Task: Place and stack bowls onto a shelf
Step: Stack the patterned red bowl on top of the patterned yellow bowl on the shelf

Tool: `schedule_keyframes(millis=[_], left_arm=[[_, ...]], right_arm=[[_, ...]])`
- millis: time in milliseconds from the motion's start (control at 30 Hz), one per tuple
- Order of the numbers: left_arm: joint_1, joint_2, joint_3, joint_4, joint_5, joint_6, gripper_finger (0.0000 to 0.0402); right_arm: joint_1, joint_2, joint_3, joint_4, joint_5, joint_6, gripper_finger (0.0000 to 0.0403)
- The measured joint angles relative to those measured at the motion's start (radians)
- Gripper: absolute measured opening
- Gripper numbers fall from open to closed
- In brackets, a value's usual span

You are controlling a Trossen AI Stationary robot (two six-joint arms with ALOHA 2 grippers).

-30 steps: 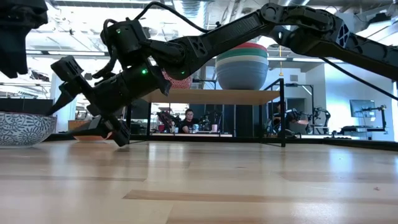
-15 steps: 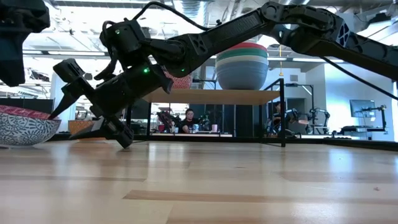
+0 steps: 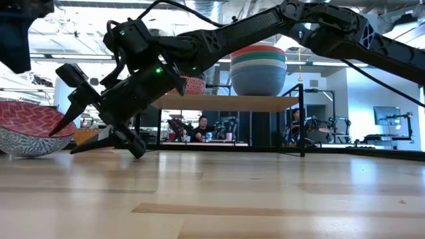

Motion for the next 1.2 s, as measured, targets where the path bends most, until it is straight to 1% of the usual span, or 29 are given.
schedule_keyframes(millis=[67,100,200,333,533,633,767,833,900,1033,1100,1167,1200], left_arm=[[0.0,-0.015,0.009,-0.05,0.009,-0.013,0.0054],[0.0,-0.025,0.008,-0.063,0.02,-0.014,0.0054],[0.0,-0.053,-0.017,-0.063,0.043,-0.031,0.0054],[0.0,-0.076,-0.05,-0.03,0.043,-0.039,0.0054],[0.0,-0.078,-0.052,-0.026,0.035,-0.015,0.0054],[0.0,-0.087,-0.052,-0.031,0.021,-0.014,0.0054],[0.0,-0.116,-0.052,-0.044,-0.017,-0.015,0.0054],[0.0,-0.128,-0.052,-0.073,-0.008,-0.025,0.0054],[0.0,-0.131,-0.052,-0.096,0.013,-0.031,0.0054],[0.0,-0.143,-0.052,-0.1,0.021,-0.035,0.0054],[0.0,-0.146,-0.052,-0.102,0.022,-0.035,0.0054],[0.0,-0.145,-0.052,-0.102,0.025,-0.034,0.0054],[0.0,-0.145,-0.052,-0.102,0.033,-0.034,0.0054]], right_arm=[[0.0,-0.022,-0.001,-0.071,-0.012,-0.011,0.021],[0.0,-0.026,-0.001,-0.075,-0.008,-0.021,0.0207],[-0.002,-0.046,0.0,-0.132,-0.01,-0.028,0.0196],[-0.009,-0.106,0.0,-0.24,-0.006,-0.066,0.0182],[-0.012,-0.169,0.001,-0.361,0.007,-0.13,0.0172],[-0.015,-0.194,0.001,-0.341,0.007,-0.134,0.0172],[-0.023,-0.194,0.003,-0.238,0.007,-0.136,0.0182],[-0.022,-0.173,0.003,-0.154,0.007,-0.136,0.0191],[-0.022,-0.164,0.001,-0.13,0.008,-0.136,0.0201],[-0.022,-0.137,-0.017,-0.023,0.06,-0.151,0.0224],[-0.027,-0.122,-0.025,-0.029,0.061,-0.15,0.0233],[-0.029,-0.082,-0.019,0.069,0.06,-0.139,0.0239],[-0.029,-0.071,-0.02,0.084,0.052,-0.132,0.0241]])
